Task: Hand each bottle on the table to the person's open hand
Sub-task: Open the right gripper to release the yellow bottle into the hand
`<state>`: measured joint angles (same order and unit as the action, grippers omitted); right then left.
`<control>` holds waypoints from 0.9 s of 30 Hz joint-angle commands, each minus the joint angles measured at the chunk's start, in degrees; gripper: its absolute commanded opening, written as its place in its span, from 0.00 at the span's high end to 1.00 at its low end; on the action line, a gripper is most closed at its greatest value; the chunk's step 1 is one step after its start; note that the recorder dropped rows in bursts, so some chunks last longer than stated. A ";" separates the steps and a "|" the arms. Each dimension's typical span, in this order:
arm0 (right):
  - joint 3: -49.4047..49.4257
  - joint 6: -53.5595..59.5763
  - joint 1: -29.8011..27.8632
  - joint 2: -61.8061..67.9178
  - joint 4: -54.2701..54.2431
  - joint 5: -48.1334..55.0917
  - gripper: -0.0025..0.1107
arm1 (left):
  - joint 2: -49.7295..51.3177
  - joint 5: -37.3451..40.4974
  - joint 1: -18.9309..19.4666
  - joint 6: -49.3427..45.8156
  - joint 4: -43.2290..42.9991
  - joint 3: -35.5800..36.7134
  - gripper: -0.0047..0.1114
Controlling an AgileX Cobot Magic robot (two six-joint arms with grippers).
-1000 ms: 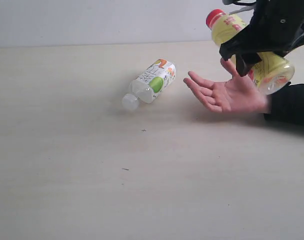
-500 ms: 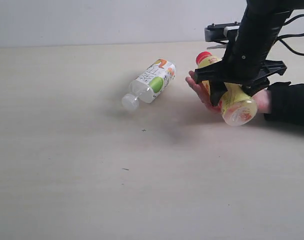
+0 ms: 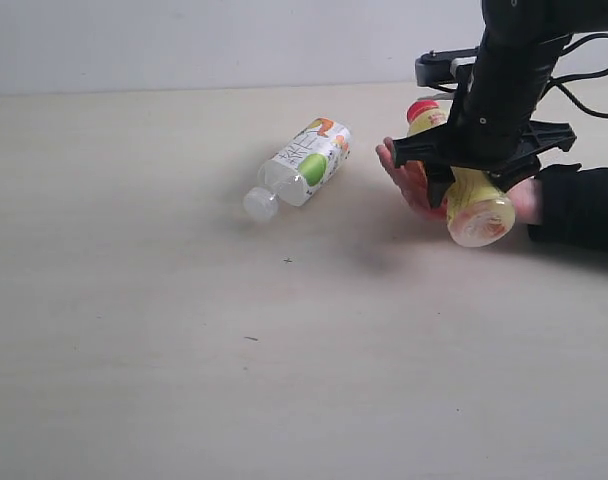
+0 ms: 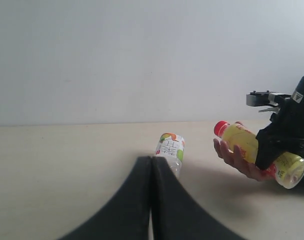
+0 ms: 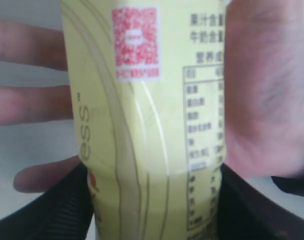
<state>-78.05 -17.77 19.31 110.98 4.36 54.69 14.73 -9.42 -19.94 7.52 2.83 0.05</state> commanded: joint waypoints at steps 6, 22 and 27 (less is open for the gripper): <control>-0.14 -0.39 -0.31 0.01 2.19 -2.92 0.40 | -0.35 -0.21 0.13 -0.22 0.26 -0.05 0.96; -0.14 -0.41 -0.31 -3.37 6.44 -3.93 0.40 | -0.35 -0.21 0.13 -0.22 0.26 -0.05 0.96; -0.14 -0.31 -0.31 -6.31 7.55 -3.93 0.40 | -0.35 -0.21 0.13 -0.22 0.26 -0.05 0.96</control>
<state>-78.05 -17.88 19.31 106.68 10.59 50.95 14.73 -9.42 -19.94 7.52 2.83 0.05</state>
